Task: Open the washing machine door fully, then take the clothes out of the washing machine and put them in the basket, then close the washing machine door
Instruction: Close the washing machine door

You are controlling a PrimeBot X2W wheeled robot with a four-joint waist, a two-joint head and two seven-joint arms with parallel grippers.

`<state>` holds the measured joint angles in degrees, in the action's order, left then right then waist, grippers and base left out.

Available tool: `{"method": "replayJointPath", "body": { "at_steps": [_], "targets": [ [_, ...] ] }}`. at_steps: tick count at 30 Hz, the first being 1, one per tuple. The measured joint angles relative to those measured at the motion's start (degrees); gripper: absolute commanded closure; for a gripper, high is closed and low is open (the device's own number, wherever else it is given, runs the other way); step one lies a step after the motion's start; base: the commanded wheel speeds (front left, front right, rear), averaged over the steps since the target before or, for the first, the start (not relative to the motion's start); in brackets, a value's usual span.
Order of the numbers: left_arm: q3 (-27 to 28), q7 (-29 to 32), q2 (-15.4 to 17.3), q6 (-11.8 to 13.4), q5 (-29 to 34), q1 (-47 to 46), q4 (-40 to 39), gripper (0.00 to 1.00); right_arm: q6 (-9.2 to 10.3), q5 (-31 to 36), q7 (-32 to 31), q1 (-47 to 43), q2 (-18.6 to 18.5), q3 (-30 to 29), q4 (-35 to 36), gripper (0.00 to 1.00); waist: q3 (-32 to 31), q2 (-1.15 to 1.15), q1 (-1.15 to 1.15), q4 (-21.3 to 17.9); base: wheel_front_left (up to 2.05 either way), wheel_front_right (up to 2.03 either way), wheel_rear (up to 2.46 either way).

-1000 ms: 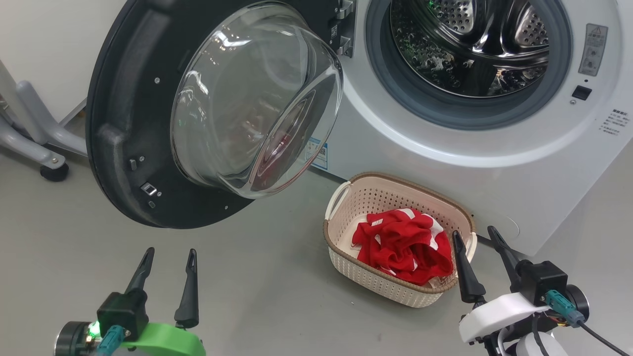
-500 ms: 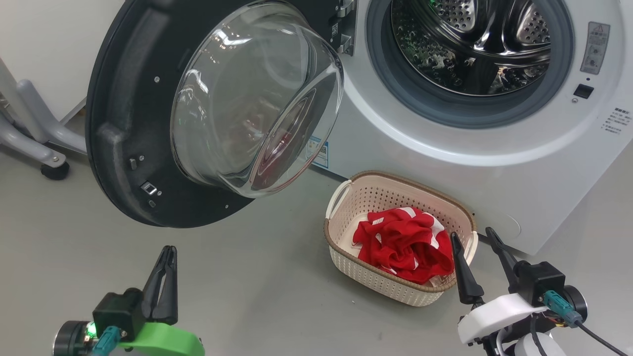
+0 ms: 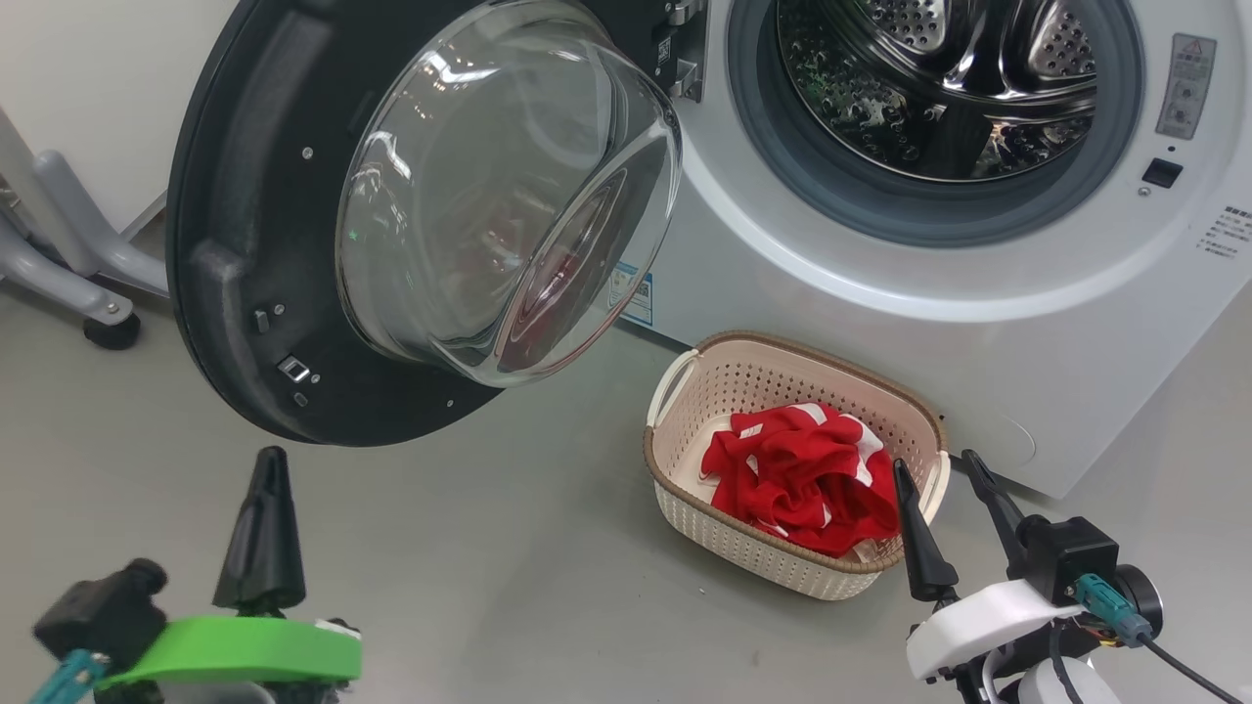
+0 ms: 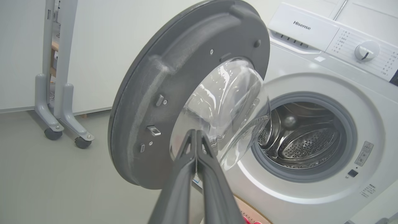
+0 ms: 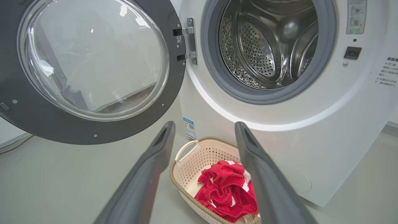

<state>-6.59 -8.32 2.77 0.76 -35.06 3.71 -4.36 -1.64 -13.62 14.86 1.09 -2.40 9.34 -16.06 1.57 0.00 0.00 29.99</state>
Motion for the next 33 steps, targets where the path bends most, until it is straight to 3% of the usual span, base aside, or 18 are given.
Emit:
{"method": "replayJointPath", "body": {
  "at_steps": [7, 10, 17, 26, 33],
  "targets": [
    [6.1, -1.0, -0.5, -4.3, -22.2, -1.9, -5.2, 1.0, 0.0, 0.0, 0.0, 0.1, 0.0, 0.0, 0.0, 0.0, 0.3, 0.0, 0.0, 0.2, 0.0, 0.0, 0.0],
    [9.3, -1.7, -0.5, -5.1, -28.2, -4.3, -7.4, 1.0, 0.01, 0.0, 0.0, 0.1, 0.0, -0.1, 0.0, 0.0, 0.5, 0.0, 0.0, 0.2, 0.0, 0.0, 0.0],
    [17.1, -1.7, -0.1, -5.6, -34.8, -9.7, -9.9, 1.0, 0.21, 0.2, 0.0, 0.6, 0.0, -0.1, 0.4, 0.0, 1.3, 0.0, 0.0, 0.3, 0.0, 0.0, 0.0],
    [28.7, 2.5, 8.2, -4.4, -43.0, -15.8, -2.8, 1.0, 0.2, 0.7, 0.0, 1.1, 0.0, 0.2, 0.5, 0.0, 2.4, 0.0, 0.0, -0.3, 0.0, 0.0, 0.0],
    [31.7, 7.6, 11.9, -2.0, -49.4, -19.5, 6.2, 1.0, 0.16, 1.2, 0.0, 2.2, -0.1, 0.3, 0.5, 0.0, 3.6, 0.0, 0.0, -1.6, 0.0, 0.0, 0.0]
  ]
}}
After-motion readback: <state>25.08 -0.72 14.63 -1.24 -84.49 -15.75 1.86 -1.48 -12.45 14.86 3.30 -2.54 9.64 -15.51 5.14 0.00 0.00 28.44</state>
